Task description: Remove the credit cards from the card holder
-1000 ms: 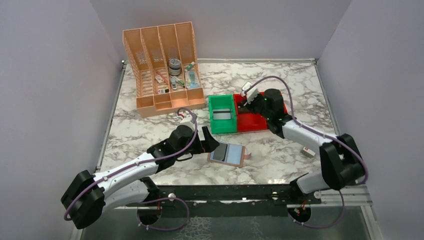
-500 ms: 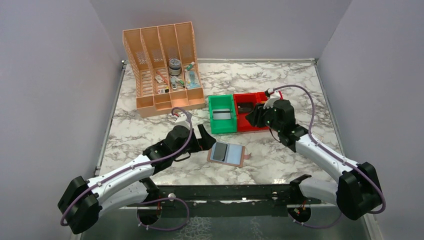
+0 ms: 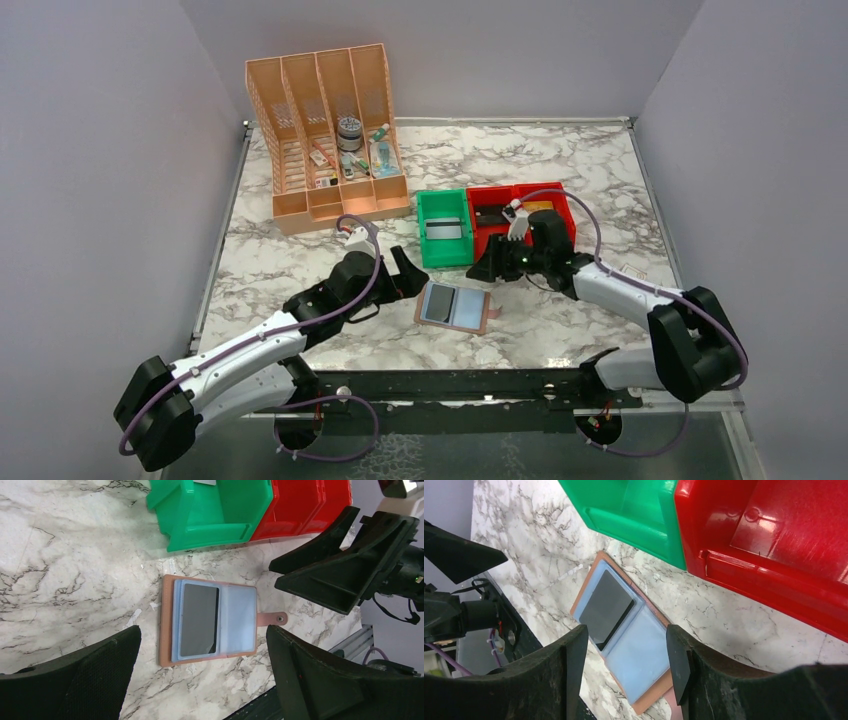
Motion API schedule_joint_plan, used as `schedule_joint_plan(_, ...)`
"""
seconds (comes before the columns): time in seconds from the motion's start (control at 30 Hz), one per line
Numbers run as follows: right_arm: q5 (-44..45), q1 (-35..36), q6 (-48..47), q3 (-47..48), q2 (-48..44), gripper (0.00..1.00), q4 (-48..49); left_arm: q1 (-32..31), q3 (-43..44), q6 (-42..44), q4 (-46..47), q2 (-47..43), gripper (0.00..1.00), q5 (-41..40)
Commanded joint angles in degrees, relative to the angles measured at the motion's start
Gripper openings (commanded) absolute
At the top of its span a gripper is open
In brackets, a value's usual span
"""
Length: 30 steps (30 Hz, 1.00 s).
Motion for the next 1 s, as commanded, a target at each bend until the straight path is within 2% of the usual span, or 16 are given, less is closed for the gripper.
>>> schedule_joint_plan(0.0, -2.21, 0.12, -0.13, 2.84, 3.29, 0.6, 1.51, 0.34, -0.1, -0.59, -0.67, -1.12, 0.99, -1.29)
schedule_joint_plan(0.4, -0.53, 0.62, -1.0, 8.1, 11.84, 0.6, 1.55, 0.42, -0.18, -0.51, -0.72, -1.06, 0.99, -0.87)
schedule_joint_plan(0.97, -0.45, 2.59, -0.93, 12.79, 17.48, 0.6, 2.43, 0.56, 0.12, -0.41, -0.64, -0.74, 0.99, -0.58)
